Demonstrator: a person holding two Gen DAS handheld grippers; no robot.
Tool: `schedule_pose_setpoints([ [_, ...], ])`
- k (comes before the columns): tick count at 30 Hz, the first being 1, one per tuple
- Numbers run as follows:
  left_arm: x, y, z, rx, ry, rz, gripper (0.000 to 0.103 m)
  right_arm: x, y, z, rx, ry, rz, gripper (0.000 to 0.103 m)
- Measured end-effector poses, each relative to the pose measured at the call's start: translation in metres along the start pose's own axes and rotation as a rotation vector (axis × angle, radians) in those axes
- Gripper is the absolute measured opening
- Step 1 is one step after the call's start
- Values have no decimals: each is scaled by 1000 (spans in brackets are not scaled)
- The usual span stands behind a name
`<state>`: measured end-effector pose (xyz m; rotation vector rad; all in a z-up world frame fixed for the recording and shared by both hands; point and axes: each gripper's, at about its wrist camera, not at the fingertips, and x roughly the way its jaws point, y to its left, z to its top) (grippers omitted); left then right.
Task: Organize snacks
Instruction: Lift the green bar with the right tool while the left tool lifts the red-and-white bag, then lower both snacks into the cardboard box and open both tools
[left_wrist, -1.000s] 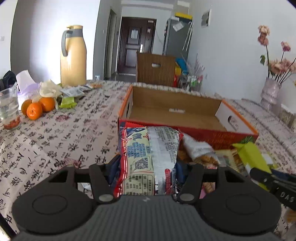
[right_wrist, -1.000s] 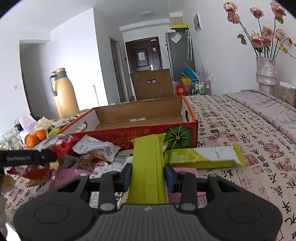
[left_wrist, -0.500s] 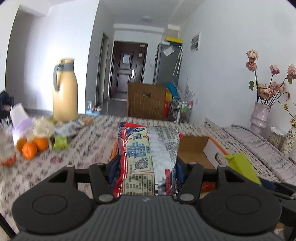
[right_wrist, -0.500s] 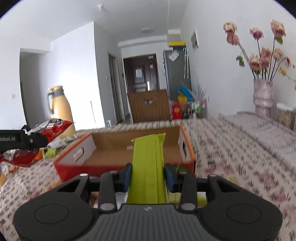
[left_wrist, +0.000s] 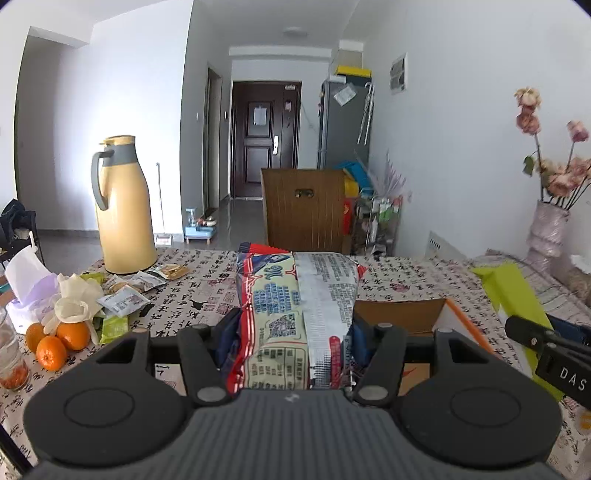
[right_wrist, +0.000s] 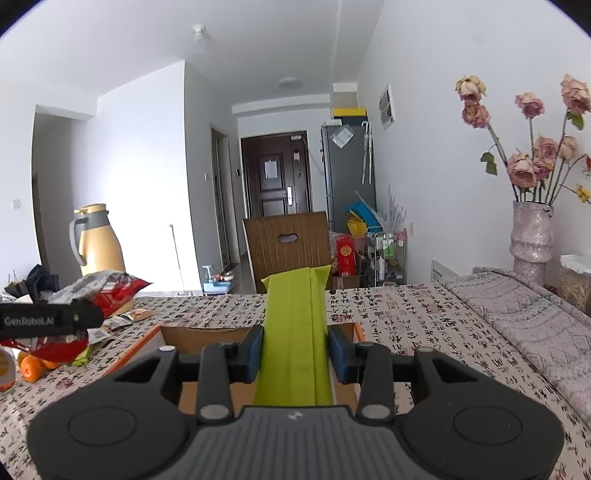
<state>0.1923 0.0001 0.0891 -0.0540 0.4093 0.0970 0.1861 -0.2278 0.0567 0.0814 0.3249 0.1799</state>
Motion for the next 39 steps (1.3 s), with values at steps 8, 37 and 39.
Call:
schedule_pose_setpoints([
  [8, 60, -11, 4, 28, 112, 67, 59, 71, 2, 5, -24, 138, -54, 37],
  [37, 92, -5, -20, 42, 182, 69, 103, 103, -3, -27, -61, 293, -31, 101],
  [39, 86, -4, -19, 31, 171, 61, 103, 97, -4, -25, -54, 283, -23, 101],
])
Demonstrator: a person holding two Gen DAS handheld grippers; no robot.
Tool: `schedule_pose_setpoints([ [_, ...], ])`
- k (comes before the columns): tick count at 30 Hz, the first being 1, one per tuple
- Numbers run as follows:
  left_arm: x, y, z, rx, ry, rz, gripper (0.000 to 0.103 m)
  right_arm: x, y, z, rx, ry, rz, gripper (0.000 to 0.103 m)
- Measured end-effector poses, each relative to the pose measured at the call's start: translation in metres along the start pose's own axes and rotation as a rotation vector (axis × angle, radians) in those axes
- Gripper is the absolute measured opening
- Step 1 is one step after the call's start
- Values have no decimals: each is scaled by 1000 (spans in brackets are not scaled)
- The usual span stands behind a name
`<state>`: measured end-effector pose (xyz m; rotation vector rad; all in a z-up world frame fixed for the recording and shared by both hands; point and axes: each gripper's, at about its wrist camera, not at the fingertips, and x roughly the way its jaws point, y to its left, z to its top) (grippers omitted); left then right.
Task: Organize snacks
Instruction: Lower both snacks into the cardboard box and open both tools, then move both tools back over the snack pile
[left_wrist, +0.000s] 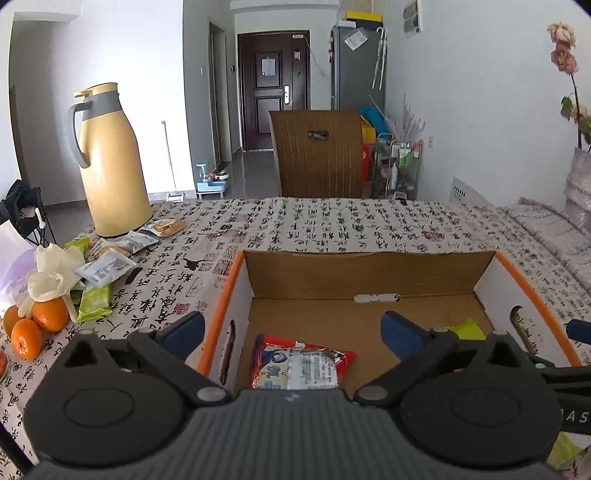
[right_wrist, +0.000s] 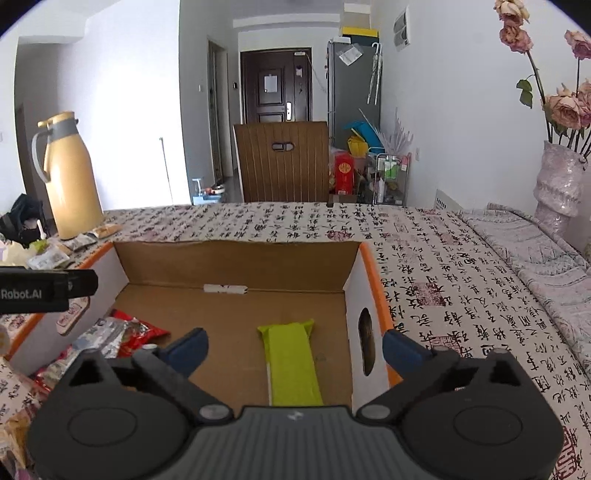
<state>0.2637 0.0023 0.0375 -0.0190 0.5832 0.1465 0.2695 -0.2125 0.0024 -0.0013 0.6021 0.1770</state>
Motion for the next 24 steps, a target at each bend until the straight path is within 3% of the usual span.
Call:
schedule_pose_setpoints([
  [11, -67, 13, -11, -14, -119, -72, 103, -63, -5, -12, -5, -134, 28, 103],
  [19, -119, 23, -42, -20, -200, -136, 103, -113, -5, -38, -22, -212, 48, 103],
  [24, -135, 31, -68, 6, -203, -147, 103, -138, -2, -58, -34, -232, 55, 103],
])
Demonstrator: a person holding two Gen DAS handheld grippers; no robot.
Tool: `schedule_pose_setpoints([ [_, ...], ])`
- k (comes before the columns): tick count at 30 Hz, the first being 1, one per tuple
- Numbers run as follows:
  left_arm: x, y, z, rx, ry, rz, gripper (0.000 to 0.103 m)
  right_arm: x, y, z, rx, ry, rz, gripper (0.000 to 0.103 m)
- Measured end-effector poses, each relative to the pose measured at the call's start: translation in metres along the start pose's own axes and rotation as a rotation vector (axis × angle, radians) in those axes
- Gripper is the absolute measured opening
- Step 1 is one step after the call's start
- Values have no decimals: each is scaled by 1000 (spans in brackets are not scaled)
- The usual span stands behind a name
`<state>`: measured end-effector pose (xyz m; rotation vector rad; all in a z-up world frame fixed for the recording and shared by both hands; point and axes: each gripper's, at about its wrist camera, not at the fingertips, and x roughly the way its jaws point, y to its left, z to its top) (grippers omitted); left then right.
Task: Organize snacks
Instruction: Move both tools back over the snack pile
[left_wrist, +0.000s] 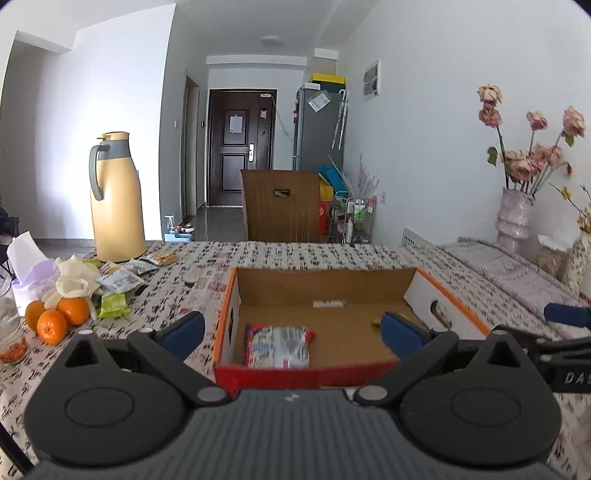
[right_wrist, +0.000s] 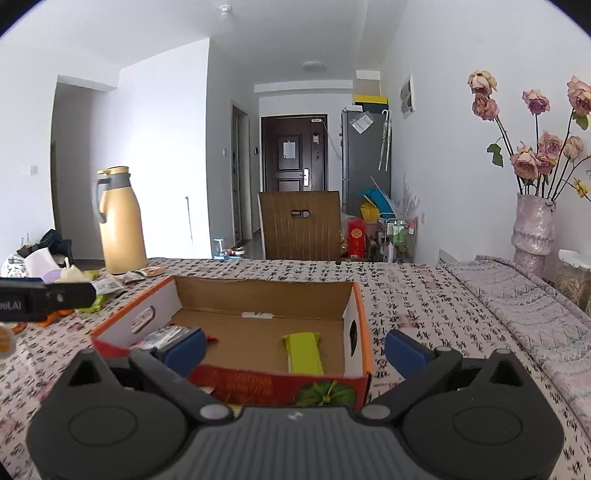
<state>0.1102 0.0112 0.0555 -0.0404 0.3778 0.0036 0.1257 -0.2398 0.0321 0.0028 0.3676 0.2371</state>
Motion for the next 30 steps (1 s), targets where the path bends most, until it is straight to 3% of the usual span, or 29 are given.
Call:
schedule_pose_setpoints([
  [8, -22, 16, -37, -17, 33, -1, 103, -30, 6, -30, 35, 31, 32, 103],
  [20, -42, 17, -86, -62, 100, 6, 103, -55, 10, -70, 82, 111, -13, 103],
  [30, -39, 15, -94, -57, 129, -10, 103, -52, 10, -77, 88, 133, -33, 103],
])
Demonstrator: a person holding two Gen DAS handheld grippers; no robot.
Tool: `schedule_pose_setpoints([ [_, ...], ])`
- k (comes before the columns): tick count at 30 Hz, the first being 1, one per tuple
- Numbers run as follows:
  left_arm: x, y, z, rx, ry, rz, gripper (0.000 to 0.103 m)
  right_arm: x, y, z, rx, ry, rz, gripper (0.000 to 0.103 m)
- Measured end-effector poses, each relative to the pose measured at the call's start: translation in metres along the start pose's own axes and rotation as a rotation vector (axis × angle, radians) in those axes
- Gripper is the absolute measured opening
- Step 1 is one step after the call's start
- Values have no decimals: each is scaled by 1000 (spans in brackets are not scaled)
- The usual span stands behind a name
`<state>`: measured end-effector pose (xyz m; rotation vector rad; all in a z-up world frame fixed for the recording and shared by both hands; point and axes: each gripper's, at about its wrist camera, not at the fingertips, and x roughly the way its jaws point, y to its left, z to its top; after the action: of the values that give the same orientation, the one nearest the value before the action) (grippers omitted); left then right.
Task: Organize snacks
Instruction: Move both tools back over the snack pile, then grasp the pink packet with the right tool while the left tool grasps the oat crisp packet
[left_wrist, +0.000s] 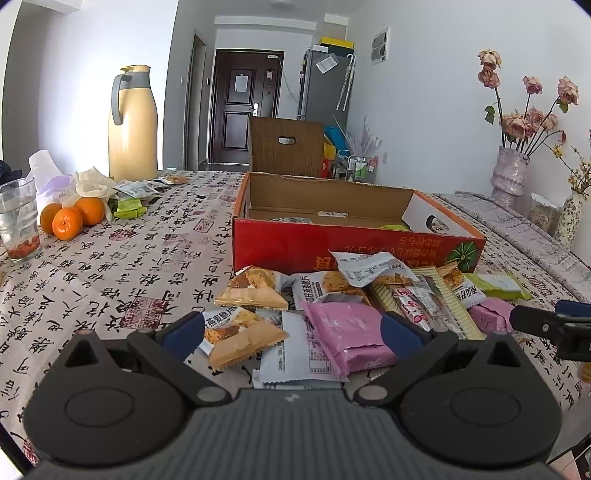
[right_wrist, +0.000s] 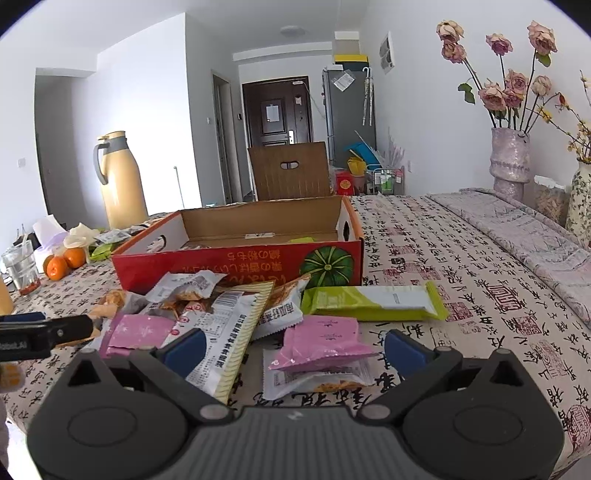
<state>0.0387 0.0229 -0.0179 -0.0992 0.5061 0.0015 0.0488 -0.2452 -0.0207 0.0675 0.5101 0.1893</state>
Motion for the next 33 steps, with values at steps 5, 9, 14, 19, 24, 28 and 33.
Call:
schedule_pose_setpoints([
  [5, 3, -1, -1, 1, 12, -2, 103, 15, -3, 2, -5, 34, -33, 97],
  [9, 5, -2, -1, 5, 19, -2, 103, 35, -6, 5, -20, 103, -58, 82],
  [14, 8, -2, -2, 4, 31, 5, 103, 54, -9, 10, -23, 148, -55, 74],
  [19, 11, -3, -2, 9, 39, 9, 103, 71, -8, 16, -44, 177, -60, 73],
  [24, 13, -2, -2, 9, 43, 13, 103, 84, -9, 16, -52, 217, -59, 66],
  [28, 15, -2, -2, 7, 49, 11, 103, 85, -8, 15, -59, 217, -54, 64],
  [33, 15, -1, -2, 6, 52, 12, 103, 84, -8, 15, -60, 207, -50, 61],
])
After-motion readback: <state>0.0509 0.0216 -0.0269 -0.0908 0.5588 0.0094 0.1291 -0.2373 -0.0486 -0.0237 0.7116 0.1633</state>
